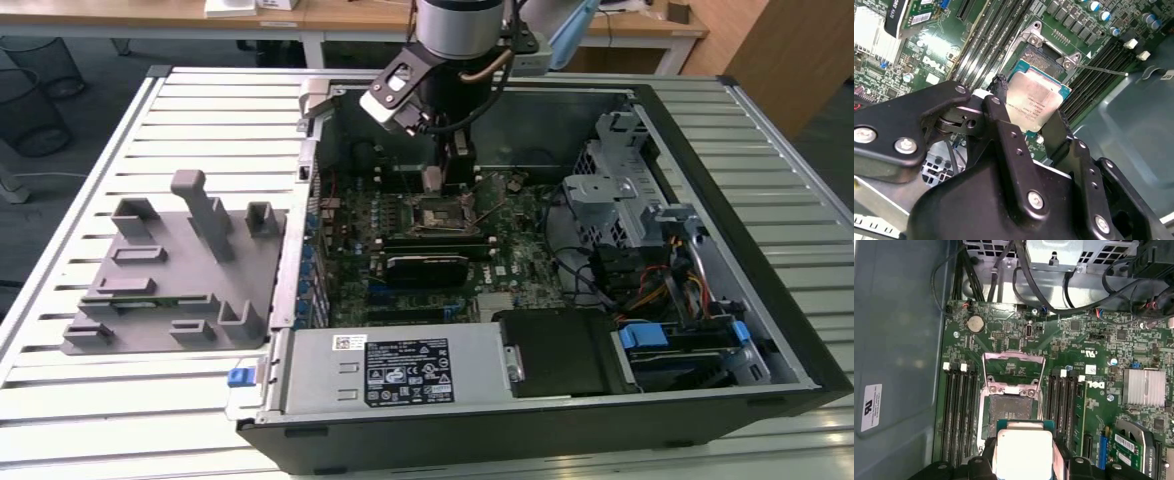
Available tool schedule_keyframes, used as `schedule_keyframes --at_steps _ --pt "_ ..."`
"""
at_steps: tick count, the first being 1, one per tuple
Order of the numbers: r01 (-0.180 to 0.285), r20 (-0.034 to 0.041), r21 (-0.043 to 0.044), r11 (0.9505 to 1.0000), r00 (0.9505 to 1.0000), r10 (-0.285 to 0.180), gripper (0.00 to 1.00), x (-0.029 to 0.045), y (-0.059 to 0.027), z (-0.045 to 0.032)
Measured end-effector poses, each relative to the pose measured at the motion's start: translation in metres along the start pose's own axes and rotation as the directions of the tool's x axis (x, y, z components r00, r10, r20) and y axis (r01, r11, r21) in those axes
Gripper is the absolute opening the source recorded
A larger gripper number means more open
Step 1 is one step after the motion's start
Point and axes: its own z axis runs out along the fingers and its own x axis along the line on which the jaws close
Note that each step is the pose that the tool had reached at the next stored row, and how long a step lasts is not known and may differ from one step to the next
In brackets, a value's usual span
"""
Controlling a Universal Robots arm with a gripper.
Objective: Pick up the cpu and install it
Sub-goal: 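Place the cpu into insertion slot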
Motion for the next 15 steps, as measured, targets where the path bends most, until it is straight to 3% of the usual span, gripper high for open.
schedule_keyframes --at_steps 7,15 --pt "-0.003 -0.0001 -0.0001 1.0 1.0 0.003 0.53 0.0084 0.0009 0.0101" --pt "-0.002 0.0001 0.0001 1.0 1.0 0.002 0.53 0.0086 0.0008 0.0136"
